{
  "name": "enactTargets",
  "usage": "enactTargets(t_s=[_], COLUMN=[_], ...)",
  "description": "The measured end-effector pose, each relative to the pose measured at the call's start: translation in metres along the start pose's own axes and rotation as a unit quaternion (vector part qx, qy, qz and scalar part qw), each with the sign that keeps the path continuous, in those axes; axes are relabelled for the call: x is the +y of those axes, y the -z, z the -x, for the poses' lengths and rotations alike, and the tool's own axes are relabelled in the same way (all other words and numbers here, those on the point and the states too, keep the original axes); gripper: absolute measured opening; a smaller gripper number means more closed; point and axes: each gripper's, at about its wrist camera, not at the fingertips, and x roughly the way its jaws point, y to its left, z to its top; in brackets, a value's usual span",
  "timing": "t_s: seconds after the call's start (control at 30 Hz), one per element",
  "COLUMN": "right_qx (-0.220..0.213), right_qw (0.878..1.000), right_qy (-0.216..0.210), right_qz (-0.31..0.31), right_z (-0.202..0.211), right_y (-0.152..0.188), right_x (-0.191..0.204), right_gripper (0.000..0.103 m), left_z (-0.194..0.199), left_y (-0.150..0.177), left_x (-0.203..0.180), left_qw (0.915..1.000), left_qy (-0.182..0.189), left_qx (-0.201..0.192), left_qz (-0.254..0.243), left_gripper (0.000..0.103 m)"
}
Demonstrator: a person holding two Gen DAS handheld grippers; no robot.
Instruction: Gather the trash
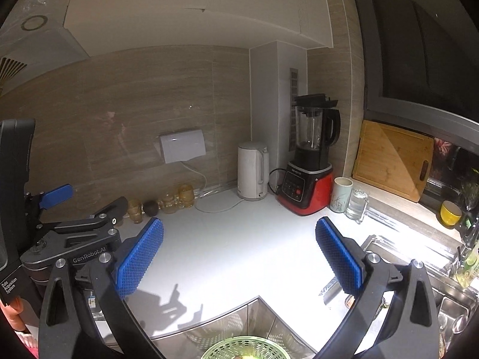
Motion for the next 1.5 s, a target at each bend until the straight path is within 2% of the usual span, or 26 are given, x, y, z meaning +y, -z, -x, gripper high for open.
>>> enactTargets(t_s=[0.57, 1.5], right_qx=[0.011, 0.021], right_qw=[1.0, 0.999], right_qy=[0.013, 0.018], right_qz=[-0.009, -0.016], right_z=[-0.007, -0.013], right_y=[0.005, 0.007], right_x=[-0.009, -0.011], right_gripper=[0.101, 0.101], left_z=[-0.012, -0.017], left_y=[0.002, 0.005], left_x=[-0.005, -0.007], left_qw=[0.9995, 0.9993], left_qy=[0.027, 0.03], left_qx=[0.007, 0.01], left_qz=[-0.014, -0.018], left_gripper=[0.095, 0.095])
